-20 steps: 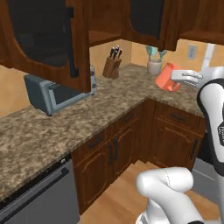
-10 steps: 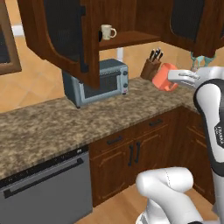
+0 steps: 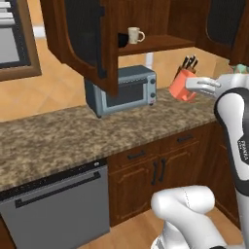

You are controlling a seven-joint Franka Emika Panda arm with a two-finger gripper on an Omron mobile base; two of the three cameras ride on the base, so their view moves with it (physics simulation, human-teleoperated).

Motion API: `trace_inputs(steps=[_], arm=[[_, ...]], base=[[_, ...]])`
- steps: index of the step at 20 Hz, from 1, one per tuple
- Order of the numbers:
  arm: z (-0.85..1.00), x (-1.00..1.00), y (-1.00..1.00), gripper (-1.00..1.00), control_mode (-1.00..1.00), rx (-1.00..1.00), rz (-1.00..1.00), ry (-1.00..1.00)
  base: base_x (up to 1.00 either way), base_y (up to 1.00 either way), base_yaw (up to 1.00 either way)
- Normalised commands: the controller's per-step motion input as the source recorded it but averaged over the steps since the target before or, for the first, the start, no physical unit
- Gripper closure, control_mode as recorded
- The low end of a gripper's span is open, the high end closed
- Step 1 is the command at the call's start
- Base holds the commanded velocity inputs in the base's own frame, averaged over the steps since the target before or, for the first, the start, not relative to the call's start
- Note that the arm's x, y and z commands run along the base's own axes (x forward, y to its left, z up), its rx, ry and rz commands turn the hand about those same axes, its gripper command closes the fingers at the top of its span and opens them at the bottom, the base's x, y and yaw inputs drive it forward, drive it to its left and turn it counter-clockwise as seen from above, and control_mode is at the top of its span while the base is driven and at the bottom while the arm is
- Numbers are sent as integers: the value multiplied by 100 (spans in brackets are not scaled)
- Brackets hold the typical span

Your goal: Gather all objects into one cabinet and sort the glasses and bowls to opposite sides.

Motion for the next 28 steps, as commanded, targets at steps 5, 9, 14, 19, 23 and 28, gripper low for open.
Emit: trace_inputs(steps=[5, 9, 14, 19, 23, 28], arm=[[0, 0, 0, 100, 100, 0, 0, 0], [0, 0, 0, 100, 100, 0, 0, 0], [0, 0, 0, 100, 100, 0, 0, 0], [0, 0, 0, 100, 100, 0, 0, 0], [0, 0, 0, 100, 100, 0, 0, 0], [0, 0, 0, 100, 100, 0, 0, 0]], base=[[73, -61, 7], [45, -1, 5], [54, -3, 6], [40, -1, 21], [54, -16, 14], [42, -3, 5]])
